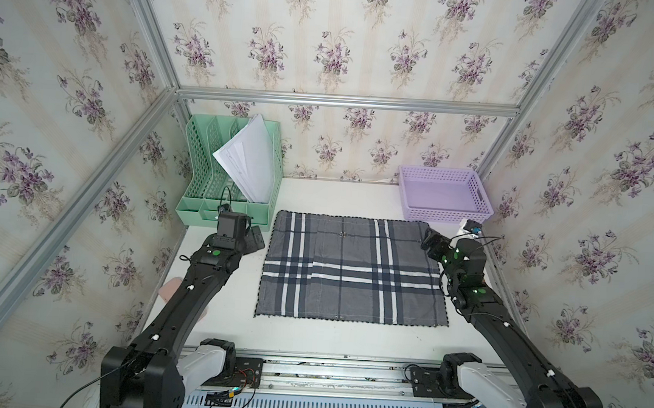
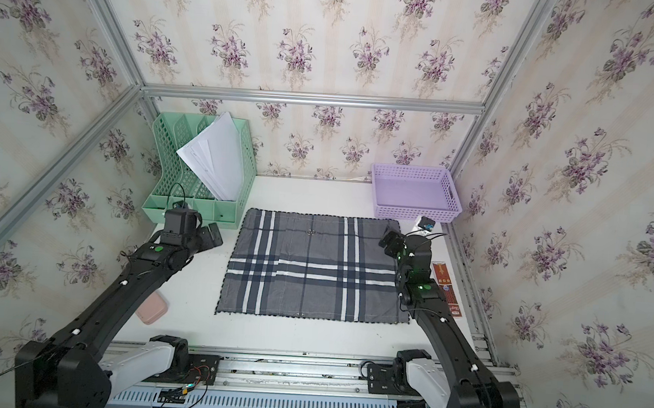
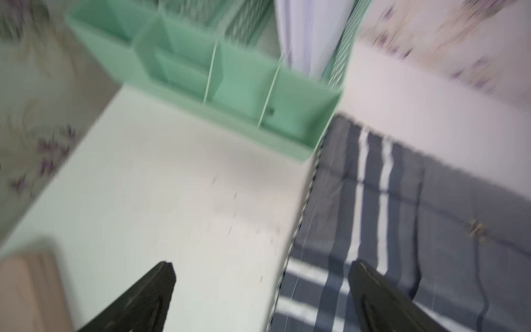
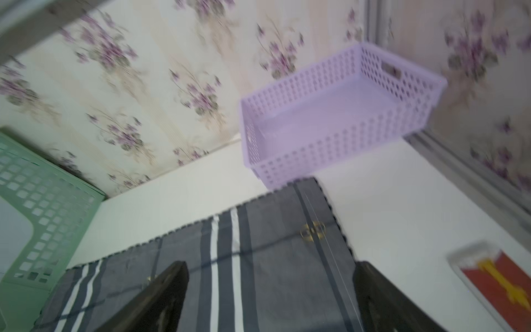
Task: Roll up the pillowcase
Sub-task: Fold the pillowcase.
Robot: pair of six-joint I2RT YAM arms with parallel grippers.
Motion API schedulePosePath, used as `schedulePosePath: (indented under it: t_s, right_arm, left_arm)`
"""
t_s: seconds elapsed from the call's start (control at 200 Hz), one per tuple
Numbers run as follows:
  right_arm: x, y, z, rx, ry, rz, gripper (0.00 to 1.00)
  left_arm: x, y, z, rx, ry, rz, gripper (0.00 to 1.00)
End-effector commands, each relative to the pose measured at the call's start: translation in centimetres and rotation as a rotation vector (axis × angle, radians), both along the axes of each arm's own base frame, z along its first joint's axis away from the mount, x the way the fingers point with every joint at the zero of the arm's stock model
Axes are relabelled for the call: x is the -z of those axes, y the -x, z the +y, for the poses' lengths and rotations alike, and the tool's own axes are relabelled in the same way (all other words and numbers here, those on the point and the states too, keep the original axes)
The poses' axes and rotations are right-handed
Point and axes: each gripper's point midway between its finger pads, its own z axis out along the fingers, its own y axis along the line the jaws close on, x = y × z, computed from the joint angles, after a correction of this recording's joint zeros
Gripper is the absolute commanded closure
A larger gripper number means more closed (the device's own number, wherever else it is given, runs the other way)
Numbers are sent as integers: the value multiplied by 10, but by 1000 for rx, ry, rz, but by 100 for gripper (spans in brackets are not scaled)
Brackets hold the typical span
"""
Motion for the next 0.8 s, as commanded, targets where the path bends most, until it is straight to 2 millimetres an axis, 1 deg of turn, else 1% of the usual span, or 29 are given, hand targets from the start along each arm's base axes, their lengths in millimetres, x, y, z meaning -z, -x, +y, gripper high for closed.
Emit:
schedulePosePath:
  t_s: [0.0,0.11,0.165,0.24,0.33,0.39,0.455,0.519,0.594,0.689,0.794]
  right_arm:
    - [61,54,-10,83,-193,304,6]
    - [67,65,-24,119,-272,349,6]
    - [68,66,-31,134,-286,359,6]
    - [72,68,-40,169,-286,383,5]
    - [78,69,-45,191,-287,398,5]
    - [82,71,-48,208,-280,404,5]
    - [83,71,-50,217,-278,395,5]
    - [85,71,-50,222,-281,390,5]
    - [88,73,-50,231,-286,383,5]
    - [94,78,-50,244,-299,380,5]
    - [101,82,-49,254,-303,386,5]
  left_arm:
    - [47,93,-8,-125,119,357,0]
    - [58,119,-16,-149,169,427,0]
    - [62,125,-25,-140,210,447,2]
    - [75,135,-39,-124,262,482,5]
    - [92,148,-50,-108,278,543,7]
    - [102,152,-56,-91,293,559,9]
    - [108,150,-61,-80,309,550,13]
    - [115,149,-60,-70,298,550,15]
    - [118,139,-61,-48,284,529,20]
    - [125,124,-67,-24,303,485,25]
    - [130,113,-70,3,298,475,32]
